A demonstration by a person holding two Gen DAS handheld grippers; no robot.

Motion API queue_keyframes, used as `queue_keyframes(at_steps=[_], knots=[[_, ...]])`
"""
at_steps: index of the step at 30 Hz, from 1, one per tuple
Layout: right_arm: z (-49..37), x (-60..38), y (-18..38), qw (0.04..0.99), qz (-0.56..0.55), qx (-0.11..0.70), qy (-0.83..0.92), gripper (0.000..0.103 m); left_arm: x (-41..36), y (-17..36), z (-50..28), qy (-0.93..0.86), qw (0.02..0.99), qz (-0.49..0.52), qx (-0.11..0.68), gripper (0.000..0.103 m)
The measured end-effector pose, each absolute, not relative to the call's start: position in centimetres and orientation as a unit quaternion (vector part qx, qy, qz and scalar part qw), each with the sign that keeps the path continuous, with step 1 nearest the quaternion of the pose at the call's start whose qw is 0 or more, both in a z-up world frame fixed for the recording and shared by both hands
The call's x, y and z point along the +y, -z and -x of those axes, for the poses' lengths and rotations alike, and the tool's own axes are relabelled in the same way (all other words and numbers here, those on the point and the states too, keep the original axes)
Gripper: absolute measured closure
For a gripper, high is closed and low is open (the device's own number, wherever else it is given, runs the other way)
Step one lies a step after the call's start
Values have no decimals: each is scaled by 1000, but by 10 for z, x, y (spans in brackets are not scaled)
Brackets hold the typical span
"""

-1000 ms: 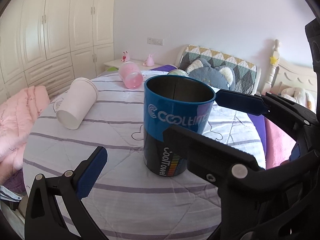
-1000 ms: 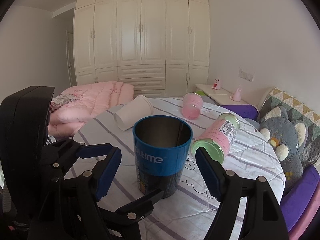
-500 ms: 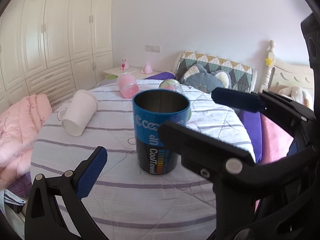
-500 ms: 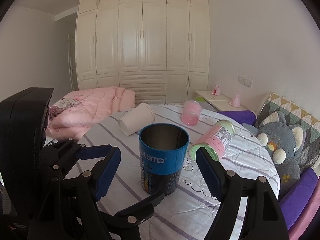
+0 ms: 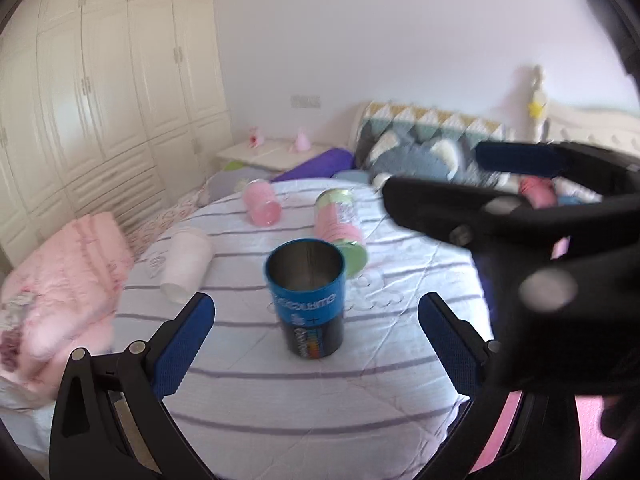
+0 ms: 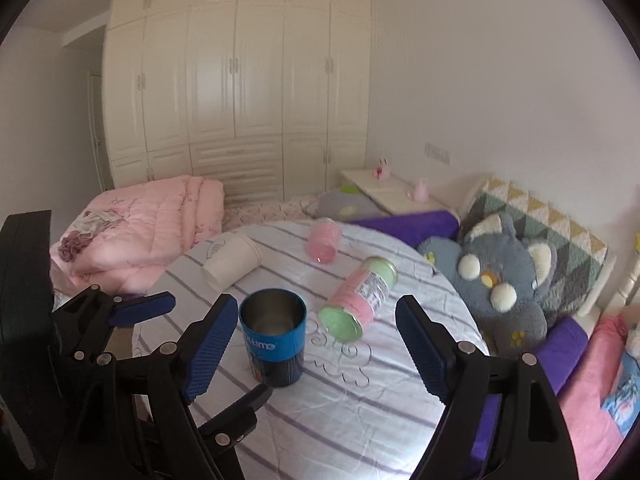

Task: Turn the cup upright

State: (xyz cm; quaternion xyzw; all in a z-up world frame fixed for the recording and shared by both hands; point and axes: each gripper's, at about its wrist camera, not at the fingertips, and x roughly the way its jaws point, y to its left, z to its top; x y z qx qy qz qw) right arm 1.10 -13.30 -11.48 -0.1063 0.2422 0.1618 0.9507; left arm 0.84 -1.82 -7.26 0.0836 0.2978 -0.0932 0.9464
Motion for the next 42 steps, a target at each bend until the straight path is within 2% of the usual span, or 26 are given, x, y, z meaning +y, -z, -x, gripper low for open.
queue_keyframes(at_steps=[10,16,22,42], knots=[[-21,-170,93,947,30,292,-130,20,-11,54,-16,38,930,-70,358,0],[-35,-175,97,944,66,321,-41,20,-7,47,-21,25,932,-53,358,0],[-43,-167,112,928,81,359,-66,20,-11,39,-20,6,936,-55,349,0],[-38,-166,104,932,94,340,-87,20,-21,37,-21,19,942,-42,333,0]])
